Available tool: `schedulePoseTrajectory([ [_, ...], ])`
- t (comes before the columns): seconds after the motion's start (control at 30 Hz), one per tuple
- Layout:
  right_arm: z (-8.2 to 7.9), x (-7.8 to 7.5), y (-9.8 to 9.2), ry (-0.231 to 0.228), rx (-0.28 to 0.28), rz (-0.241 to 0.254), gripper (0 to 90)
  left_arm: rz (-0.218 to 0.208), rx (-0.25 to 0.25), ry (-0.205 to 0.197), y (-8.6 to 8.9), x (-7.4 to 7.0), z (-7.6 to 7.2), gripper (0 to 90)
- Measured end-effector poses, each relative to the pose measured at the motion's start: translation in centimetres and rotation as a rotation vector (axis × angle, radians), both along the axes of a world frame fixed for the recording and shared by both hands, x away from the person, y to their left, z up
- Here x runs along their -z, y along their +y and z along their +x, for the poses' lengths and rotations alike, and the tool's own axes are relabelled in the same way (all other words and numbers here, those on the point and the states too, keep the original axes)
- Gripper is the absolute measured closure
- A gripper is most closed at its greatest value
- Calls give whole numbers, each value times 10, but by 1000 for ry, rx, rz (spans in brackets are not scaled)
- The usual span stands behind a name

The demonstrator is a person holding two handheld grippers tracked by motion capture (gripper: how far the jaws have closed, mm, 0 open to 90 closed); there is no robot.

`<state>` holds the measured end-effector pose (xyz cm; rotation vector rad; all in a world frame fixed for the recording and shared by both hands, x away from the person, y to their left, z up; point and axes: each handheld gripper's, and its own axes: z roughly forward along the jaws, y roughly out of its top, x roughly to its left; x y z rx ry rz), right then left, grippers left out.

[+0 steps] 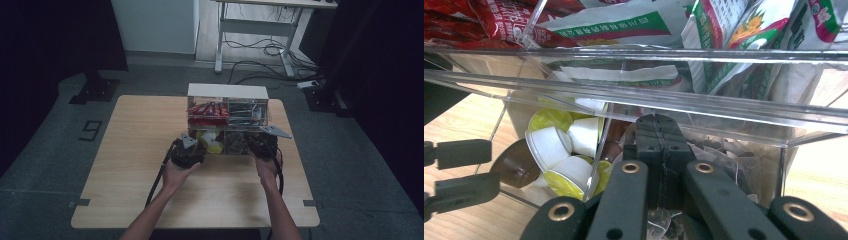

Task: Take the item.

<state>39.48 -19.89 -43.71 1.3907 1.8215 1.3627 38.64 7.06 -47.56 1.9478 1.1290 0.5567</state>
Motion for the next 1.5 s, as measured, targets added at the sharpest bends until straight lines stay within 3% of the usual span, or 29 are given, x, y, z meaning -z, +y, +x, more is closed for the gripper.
schedulePoseTrajectory([
  [0.67, 0, 1, 1, -14, 5, -1, 890, 25, -28, 16, -8, 8, 16, 468],
  [1.13, 1, 1, 1, -16, 5, 1, 890, 31, -39, -2, -14, 9, 16, 472],
  [1.5, 1, 2, 2, -16, 5, -1, 889, 48, -54, 31, -14, 14, 19, 496],
])
